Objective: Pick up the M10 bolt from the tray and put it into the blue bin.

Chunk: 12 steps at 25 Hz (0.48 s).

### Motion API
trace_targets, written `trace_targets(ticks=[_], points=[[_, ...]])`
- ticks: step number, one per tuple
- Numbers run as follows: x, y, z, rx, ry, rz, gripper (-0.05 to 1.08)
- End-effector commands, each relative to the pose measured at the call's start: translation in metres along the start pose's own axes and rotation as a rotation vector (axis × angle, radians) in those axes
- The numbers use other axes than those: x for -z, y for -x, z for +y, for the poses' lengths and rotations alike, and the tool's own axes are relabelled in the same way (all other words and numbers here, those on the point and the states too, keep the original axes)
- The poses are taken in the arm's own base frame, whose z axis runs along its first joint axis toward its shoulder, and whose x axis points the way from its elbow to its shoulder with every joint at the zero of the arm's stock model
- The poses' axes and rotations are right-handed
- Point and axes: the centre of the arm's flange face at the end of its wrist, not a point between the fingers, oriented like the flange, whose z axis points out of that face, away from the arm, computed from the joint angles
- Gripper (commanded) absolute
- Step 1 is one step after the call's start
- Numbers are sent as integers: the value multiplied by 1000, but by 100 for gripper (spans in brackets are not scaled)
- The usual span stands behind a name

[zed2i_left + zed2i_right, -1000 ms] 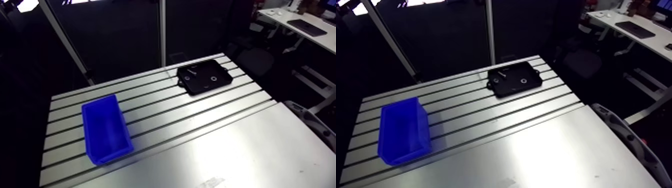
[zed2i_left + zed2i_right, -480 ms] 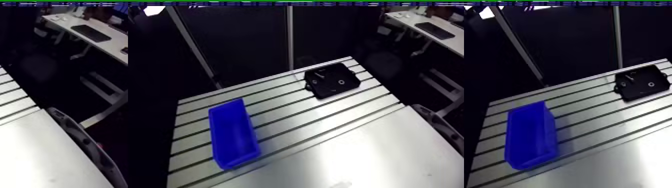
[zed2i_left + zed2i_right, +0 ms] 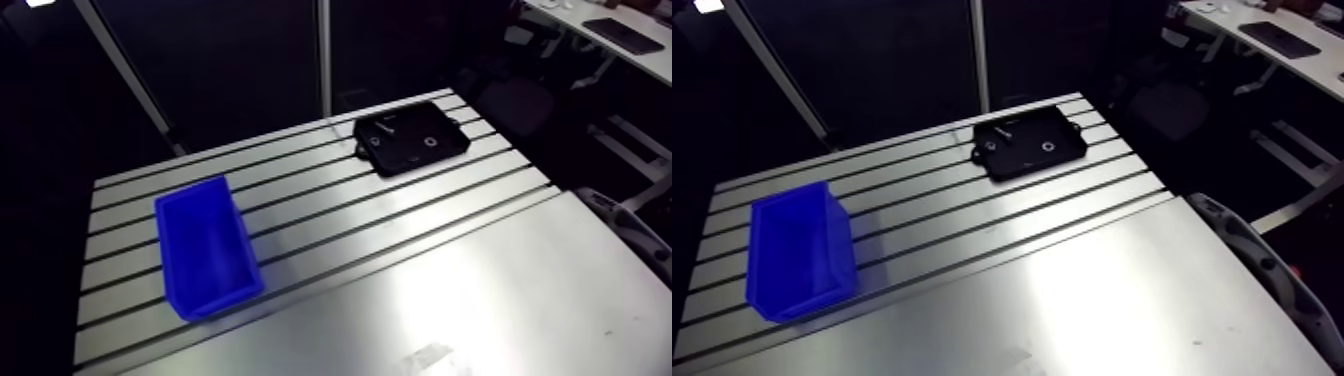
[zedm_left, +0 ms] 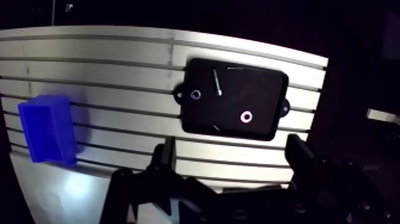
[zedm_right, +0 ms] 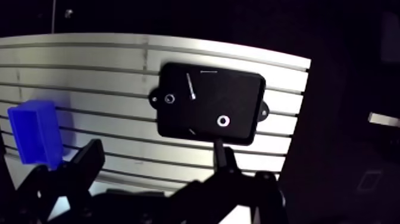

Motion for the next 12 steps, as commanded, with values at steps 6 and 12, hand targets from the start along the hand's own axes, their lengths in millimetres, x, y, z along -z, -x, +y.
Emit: trace_targets(ticks=[6,12], points=[[-59,-6,5,24,1,-16,1],[-88,-2,8,43,29,-31,1]])
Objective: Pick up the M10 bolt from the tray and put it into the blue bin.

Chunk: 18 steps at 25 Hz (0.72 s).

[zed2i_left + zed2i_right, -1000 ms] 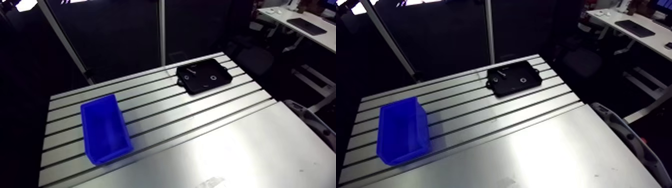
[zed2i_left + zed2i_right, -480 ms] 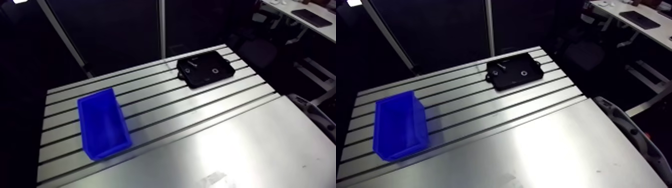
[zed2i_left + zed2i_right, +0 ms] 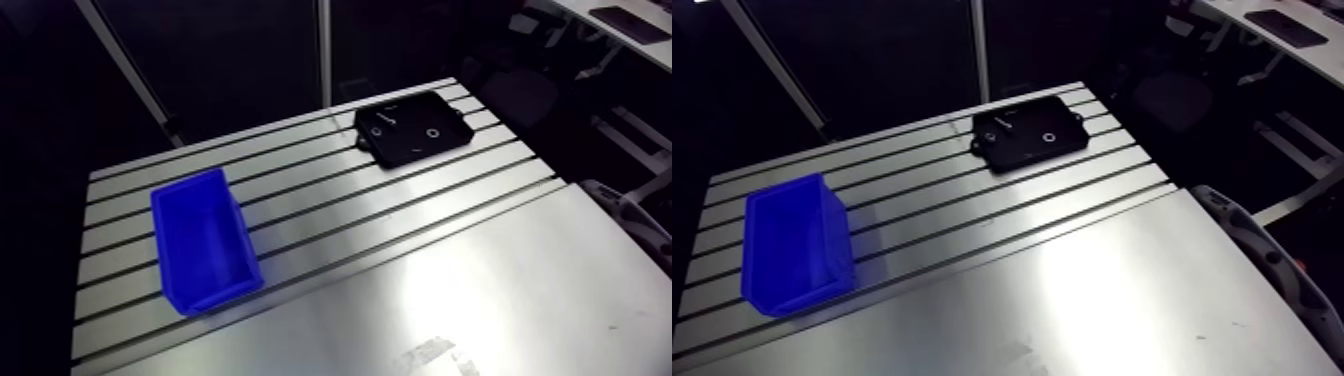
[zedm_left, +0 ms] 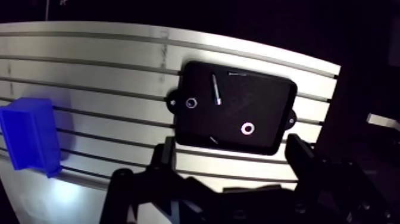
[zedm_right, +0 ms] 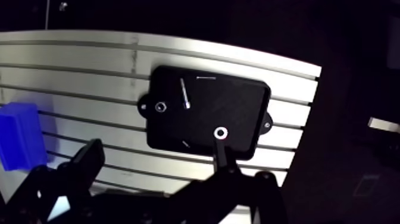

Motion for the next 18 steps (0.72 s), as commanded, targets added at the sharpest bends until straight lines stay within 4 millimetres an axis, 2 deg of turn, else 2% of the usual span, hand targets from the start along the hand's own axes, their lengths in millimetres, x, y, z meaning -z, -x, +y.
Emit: trace_targets(ticks=[1,18], points=[[-38,1,3,13,19,-16,1],[-93,2,8,22,14,-26,1]])
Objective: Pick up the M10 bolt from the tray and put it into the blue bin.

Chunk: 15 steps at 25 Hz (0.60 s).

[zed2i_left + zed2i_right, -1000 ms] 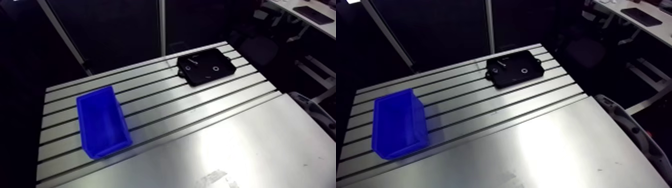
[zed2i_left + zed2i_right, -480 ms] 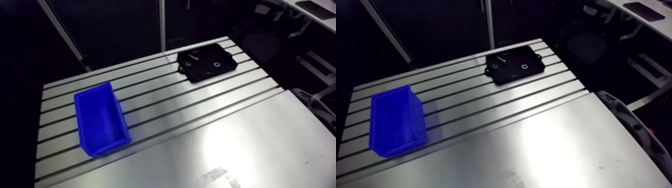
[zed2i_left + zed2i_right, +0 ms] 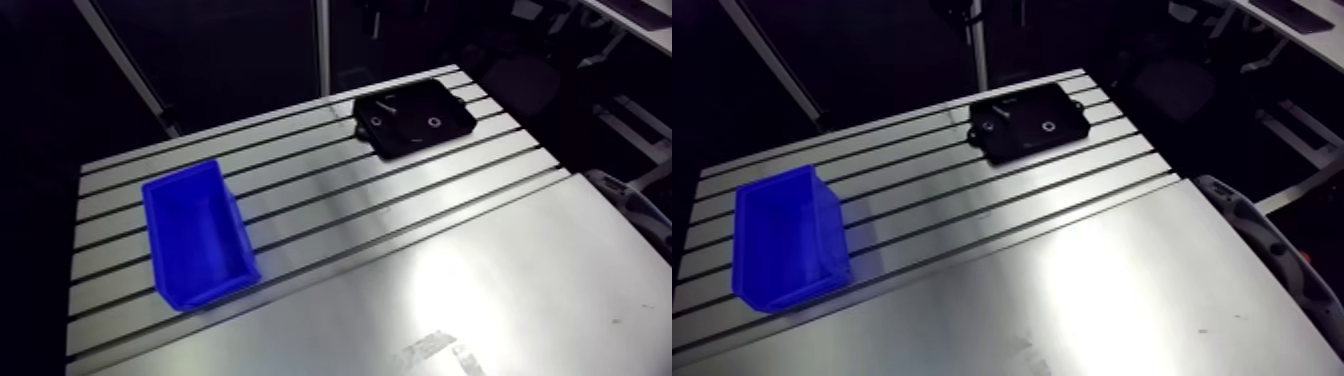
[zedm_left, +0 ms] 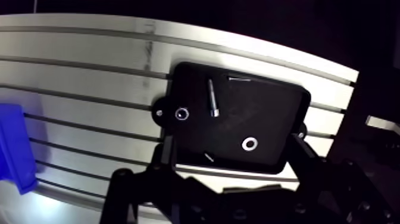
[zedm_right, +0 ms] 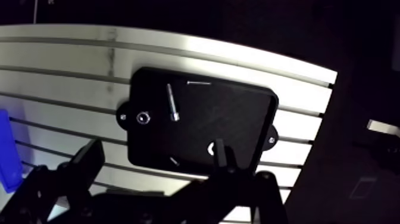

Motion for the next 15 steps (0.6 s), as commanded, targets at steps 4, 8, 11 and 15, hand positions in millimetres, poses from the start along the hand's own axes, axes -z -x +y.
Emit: trace_targets(ticks=[4,8,11,15], points=[[-36,-1,2,5,-10,-17,1],[-45,0,0,7,-7,-9,1],[-56,0,0,31,-11,-21,4],[-68,1,0,30,-24,-36,22]])
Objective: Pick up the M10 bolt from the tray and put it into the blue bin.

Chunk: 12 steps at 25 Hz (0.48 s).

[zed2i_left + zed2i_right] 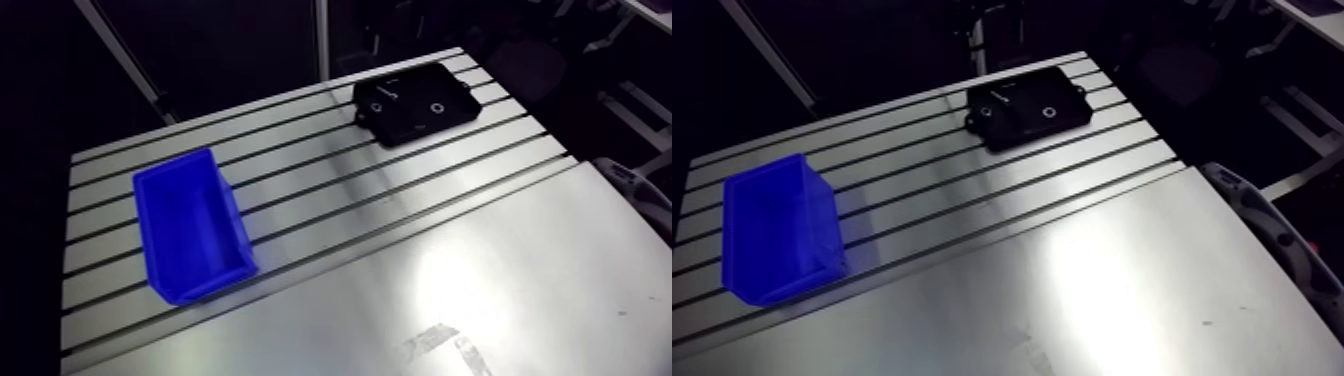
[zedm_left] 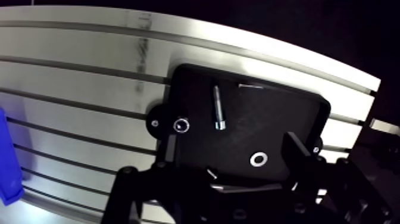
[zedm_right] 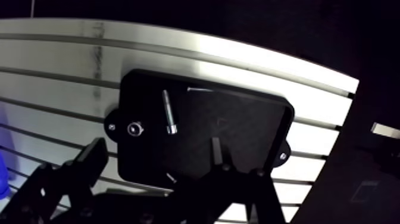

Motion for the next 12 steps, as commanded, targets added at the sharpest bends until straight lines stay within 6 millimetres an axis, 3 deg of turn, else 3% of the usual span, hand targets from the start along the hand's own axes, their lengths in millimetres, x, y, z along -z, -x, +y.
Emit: trace_targets(ticks=[1,7,12], points=[[-20,0,0,11,-15,-20,26],[-29,-1,-1,33,-25,-33,41],[-37,-4,2,35,-8,-13,45]])
